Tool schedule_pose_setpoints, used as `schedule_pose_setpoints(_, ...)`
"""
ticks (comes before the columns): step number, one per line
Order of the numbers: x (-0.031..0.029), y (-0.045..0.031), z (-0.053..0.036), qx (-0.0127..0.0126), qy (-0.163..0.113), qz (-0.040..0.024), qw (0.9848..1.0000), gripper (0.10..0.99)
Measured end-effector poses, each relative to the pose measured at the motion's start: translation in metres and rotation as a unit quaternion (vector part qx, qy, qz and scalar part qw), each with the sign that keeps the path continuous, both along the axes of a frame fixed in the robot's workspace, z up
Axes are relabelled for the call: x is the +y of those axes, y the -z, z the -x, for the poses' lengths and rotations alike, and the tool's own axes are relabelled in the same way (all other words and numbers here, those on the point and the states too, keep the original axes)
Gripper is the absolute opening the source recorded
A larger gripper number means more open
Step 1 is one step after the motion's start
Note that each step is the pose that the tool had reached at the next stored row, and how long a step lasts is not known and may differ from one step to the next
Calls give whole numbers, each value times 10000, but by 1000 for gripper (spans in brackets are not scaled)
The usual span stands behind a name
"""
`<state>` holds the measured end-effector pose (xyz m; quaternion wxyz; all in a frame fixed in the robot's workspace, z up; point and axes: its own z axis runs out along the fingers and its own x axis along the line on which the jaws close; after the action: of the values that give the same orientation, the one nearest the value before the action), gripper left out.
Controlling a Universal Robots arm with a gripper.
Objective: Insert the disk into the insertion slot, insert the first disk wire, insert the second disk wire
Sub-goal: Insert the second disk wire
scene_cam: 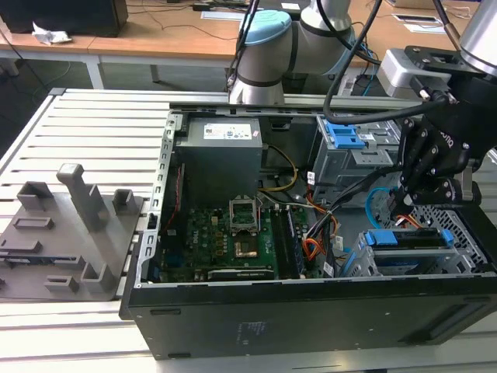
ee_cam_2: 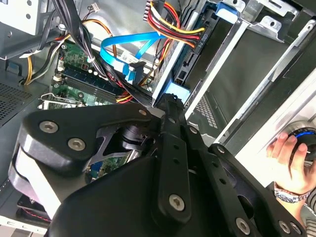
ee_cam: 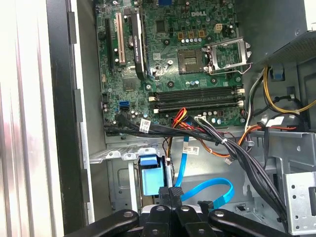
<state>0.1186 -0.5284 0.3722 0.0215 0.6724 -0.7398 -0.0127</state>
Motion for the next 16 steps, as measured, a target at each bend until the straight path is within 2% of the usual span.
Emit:
schedule_pose_setpoints(7, 0, 0, 0, 0, 0, 0, 10000, 114)
schedule_pose_setpoints(8, 0, 0, 1, 0, 0, 0, 10000, 169)
schedule_pose_setpoints(9, 0, 0, 1, 0, 0, 0, 10000, 302)
schedule_pose_setpoints(11, 0, 0, 1, 0, -254, -13, 9997, 302)
schedule_pose_setpoints(12, 0, 0, 1, -1, -306, -47, 9995, 302)
schedule_pose_setpoints(13, 1, 0, 1, -2, -315, -77, 9995, 302)
schedule_pose_setpoints(16, 0, 0, 1, -2, -316, -77, 9995, 302)
